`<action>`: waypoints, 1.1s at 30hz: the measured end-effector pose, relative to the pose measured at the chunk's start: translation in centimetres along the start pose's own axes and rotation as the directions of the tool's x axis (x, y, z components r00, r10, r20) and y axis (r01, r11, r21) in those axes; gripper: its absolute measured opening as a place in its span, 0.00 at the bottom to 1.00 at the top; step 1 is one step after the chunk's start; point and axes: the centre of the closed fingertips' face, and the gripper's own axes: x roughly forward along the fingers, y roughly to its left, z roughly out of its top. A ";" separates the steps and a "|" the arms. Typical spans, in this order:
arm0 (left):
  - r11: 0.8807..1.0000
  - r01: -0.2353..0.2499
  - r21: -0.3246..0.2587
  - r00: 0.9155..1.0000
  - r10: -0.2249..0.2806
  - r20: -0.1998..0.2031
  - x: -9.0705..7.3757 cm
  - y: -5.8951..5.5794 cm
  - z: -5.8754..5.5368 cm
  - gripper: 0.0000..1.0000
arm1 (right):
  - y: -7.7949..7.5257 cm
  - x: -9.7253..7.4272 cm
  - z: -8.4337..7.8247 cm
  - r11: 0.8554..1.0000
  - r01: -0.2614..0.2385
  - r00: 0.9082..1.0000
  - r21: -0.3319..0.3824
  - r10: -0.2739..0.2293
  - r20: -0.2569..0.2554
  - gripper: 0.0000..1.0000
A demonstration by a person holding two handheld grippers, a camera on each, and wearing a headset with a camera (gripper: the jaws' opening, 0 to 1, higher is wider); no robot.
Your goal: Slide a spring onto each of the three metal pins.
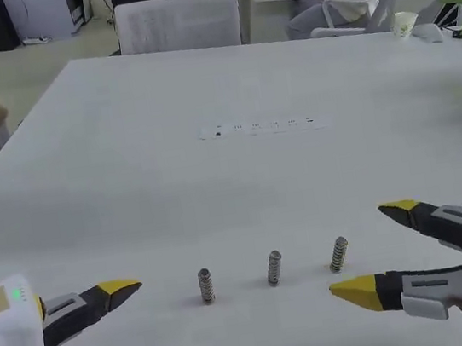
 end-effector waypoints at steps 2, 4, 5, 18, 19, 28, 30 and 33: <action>1.000 0.001 -0.003 1.000 -0.001 -0.002 0.0 -0.1 -0.2 0.66 | 0.2 -0.1 -0.8 1.000 0.003 1.000 -0.009 -0.003 0.003 0.84; 1.000 0.002 -0.004 1.000 -0.002 -0.003 0.1 -0.1 -0.3 0.66 | 0.1 -0.1 -1.4 1.000 0.011 1.000 -0.003 -0.011 0.001 0.85; 1.000 0.002 -0.006 1.000 -0.002 -0.004 0.1 -0.1 -0.3 0.66 | 0.0 -0.1 -1.7 1.000 0.015 1.000 0.005 -0.015 0.000 0.85; 1.000 -0.004 -0.029 1.000 0.004 -0.004 0.4 0.0 -1.1 0.66 | -0.9 -0.5 -4.4 0.994 0.099 0.995 0.056 -0.101 0.028 0.88; 1.000 -0.004 -0.030 1.000 0.004 -0.004 0.4 0.0 -1.1 0.66 | -0.9 -0.5 -4.5 0.993 0.098 0.995 0.058 -0.100 0.028 0.88; 0.999 -0.004 -0.034 1.000 0.003 -0.015 0.4 0.0 -1.6 0.66 | -0.6 -0.5 -4.2 0.994 0.096 0.995 0.048 -0.098 0.031 0.88; 0.999 -0.005 -0.035 1.000 0.005 -0.012 0.4 0.1 -1.5 0.66 | -0.6 -0.5 -4.0 0.994 0.094 0.995 0.048 -0.095 0.030 0.88; 0.999 -0.007 -0.033 1.000 0.006 -0.012 0.4 0.1 -1.4 0.66 | -0.5 -0.5 -3.9 0.995 0.090 0.995 0.039 -0.091 0.030 0.88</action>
